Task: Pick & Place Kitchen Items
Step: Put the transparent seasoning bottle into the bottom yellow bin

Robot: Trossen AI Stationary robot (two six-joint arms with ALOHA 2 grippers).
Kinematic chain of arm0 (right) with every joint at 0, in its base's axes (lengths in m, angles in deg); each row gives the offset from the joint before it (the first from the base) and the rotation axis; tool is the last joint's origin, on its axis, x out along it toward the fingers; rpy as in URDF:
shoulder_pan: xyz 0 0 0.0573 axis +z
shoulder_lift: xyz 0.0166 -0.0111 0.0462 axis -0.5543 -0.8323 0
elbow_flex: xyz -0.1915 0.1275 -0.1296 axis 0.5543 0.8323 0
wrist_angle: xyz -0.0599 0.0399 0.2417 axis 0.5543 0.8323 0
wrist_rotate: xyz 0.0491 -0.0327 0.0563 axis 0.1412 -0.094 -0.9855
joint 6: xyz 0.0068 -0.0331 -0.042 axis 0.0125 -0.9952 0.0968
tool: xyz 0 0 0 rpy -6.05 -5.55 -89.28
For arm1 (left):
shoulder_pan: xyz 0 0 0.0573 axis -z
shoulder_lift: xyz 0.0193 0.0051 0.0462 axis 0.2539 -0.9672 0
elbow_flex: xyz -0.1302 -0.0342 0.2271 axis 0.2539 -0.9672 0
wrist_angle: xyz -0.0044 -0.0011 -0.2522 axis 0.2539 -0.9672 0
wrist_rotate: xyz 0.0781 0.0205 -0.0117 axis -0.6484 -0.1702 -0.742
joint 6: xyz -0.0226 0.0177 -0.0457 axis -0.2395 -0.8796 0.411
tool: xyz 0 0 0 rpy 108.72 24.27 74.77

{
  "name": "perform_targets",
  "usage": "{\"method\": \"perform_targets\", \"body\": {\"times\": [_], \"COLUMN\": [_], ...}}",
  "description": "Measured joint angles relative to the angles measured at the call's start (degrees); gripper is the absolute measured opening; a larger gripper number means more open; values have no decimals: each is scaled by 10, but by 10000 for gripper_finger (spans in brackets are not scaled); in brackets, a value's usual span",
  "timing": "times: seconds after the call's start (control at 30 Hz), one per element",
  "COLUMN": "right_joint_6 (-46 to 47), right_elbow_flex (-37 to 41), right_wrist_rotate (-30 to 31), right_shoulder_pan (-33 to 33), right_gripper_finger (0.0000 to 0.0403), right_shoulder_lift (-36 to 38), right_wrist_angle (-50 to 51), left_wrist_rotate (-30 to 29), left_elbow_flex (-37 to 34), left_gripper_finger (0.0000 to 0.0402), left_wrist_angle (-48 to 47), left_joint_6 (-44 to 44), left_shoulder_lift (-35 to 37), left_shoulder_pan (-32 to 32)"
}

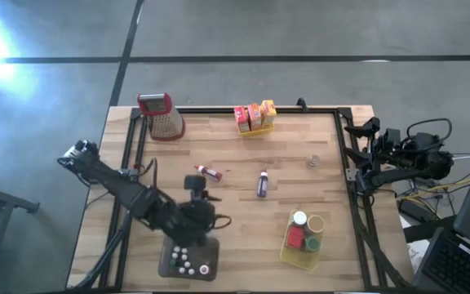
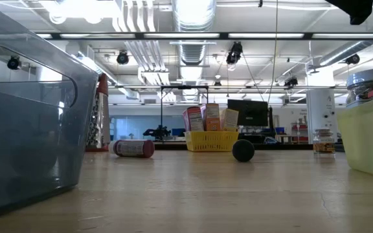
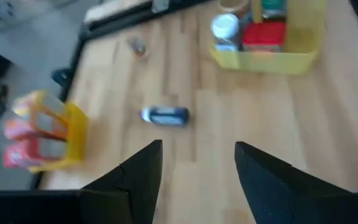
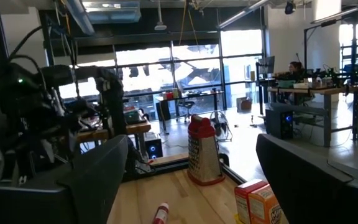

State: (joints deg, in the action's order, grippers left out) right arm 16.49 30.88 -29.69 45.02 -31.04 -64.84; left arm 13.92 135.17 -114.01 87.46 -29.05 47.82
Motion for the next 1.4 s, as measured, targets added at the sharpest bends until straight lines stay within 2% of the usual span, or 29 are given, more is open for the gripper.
{"method": "perform_targets", "body": {"times": [0.17,0.37,0.47,0.6,0.8,1.1,1.3,1.4], "right_joint_6": [0,0,0,1,0,0,58,50], "right_elbow_flex": [0,0,0,0,-16,-18,-17,-17], "right_wrist_rotate": [0,0,0,-3,-20,-20,-19,-15], "right_shoulder_pan": [0,0,0,0,0,0,0,0], "right_gripper_finger": [360,352,343,330,311,284,268,260], "right_shoulder_lift": [0,0,0,0,1,2,0,0], "right_wrist_angle": [0,0,0,0,1,4,-19,-40], "left_wrist_rotate": [13,87,112,113,91,87,86,86], "left_elbow_flex": [-10,-21,-21,-21,-21,-21,-21,-21], "left_gripper_finger": [202,180,170,165,165,167,167,167], "left_wrist_angle": [21,17,10,6,8,7,7,7], "left_joint_6": [-54,-67,-74,-90,-92,-92,-91,-91], "left_shoulder_lift": [22,30,31,31,32,32,32,32], "left_shoulder_pan": [-69,-185,-221,-253,-279,-280,-280,-280]}}
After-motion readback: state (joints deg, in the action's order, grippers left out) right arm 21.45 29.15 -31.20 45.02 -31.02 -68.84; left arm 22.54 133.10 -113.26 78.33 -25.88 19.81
